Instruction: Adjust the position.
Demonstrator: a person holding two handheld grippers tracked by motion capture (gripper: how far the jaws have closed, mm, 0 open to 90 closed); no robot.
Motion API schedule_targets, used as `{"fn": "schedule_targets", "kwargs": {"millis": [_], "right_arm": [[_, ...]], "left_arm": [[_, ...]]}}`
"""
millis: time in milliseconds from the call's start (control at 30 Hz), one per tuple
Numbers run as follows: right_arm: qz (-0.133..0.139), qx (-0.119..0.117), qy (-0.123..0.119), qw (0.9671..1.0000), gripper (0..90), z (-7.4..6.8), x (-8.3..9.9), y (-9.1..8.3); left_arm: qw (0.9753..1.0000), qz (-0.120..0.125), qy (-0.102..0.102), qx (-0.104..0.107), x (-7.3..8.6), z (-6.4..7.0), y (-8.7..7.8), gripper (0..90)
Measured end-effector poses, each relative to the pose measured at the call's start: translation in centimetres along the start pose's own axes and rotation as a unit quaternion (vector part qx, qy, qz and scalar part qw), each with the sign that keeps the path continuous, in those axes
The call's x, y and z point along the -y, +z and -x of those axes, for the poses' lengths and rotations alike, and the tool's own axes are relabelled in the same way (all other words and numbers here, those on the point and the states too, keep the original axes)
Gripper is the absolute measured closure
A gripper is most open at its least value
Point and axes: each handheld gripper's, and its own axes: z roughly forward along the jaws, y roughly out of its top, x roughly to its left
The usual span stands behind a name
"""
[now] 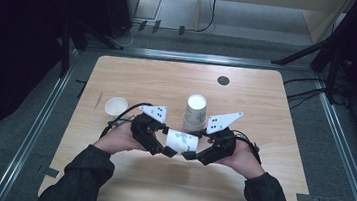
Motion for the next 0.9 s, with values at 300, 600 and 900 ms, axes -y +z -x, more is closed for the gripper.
{"fn": "schedule_targets", "kwargs": {"millis": [300, 600, 900], "right_arm": [[-0.016, 0.013, 0.004, 0.9998, 26.0, 0.2, 0.2, 0.2], [-0.03, 0.018, -0.002, 0.9994, 26.8, 0.2, 0.4, 1.1], [-0.043, 0.012, -0.005, 0.999, 29.1, 0.2, 0.8, 2.0]], "left_arm": [[0.9974, -0.066, 0.008, -0.03, -0.7, 0.0, -1.0, 26.3], [0.9913, -0.119, 0.037, -0.043, -1.8, 0.6, -0.2, 26.1], [0.9842, -0.164, 0.05, -0.045, -2.1, 0.8, 1.1, 26.1]]}}
